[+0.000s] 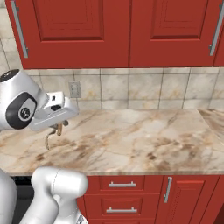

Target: Organize the utensils by type. Pick up the wooden spoons from the counter and place them in the open cabinet. Then pick up the metallic utensils from the counter and place them in the open drawer.

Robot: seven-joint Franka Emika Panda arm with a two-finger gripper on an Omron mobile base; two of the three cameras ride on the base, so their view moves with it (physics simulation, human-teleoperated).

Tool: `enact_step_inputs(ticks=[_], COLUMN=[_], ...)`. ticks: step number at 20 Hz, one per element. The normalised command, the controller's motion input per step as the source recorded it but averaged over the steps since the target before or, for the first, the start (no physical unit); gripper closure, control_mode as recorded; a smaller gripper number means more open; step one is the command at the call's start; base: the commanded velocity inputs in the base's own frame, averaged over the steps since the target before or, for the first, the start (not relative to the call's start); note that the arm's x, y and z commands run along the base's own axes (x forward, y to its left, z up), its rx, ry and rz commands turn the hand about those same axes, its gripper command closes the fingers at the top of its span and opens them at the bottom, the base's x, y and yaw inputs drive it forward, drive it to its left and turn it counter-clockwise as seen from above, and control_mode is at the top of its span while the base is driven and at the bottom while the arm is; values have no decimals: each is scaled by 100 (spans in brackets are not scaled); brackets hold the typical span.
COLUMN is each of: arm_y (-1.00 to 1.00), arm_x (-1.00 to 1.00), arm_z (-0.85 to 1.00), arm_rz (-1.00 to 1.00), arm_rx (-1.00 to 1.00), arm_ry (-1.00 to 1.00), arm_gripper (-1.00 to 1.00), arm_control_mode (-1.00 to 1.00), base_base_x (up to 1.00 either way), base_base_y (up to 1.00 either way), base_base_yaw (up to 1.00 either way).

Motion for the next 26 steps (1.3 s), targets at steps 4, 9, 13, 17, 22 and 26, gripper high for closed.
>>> enact_step_inputs(ticks=[4,9,13,17,22,26], arm_y=[2,5,8,2,-4,-11], arm_x=[-27,-12,-28,-35,-9,0], arm_z=[0,8,21,27,9,0], arm_rz=[13,17,17,8,0,0], arm_rx=[7,6,5,0,-1,0], arm_ry=[-14,-21,-7,-1,0,3], arm_gripper=[100,100,100,100,100,100], arm_control_mode=[-100,-100,-100,-100,-100,-100], base_base_x=[0,0,0,0,0,0], base_base_y=[0,0,0,0,0,0], base_base_yaw=[0,0,0,0,0,0])
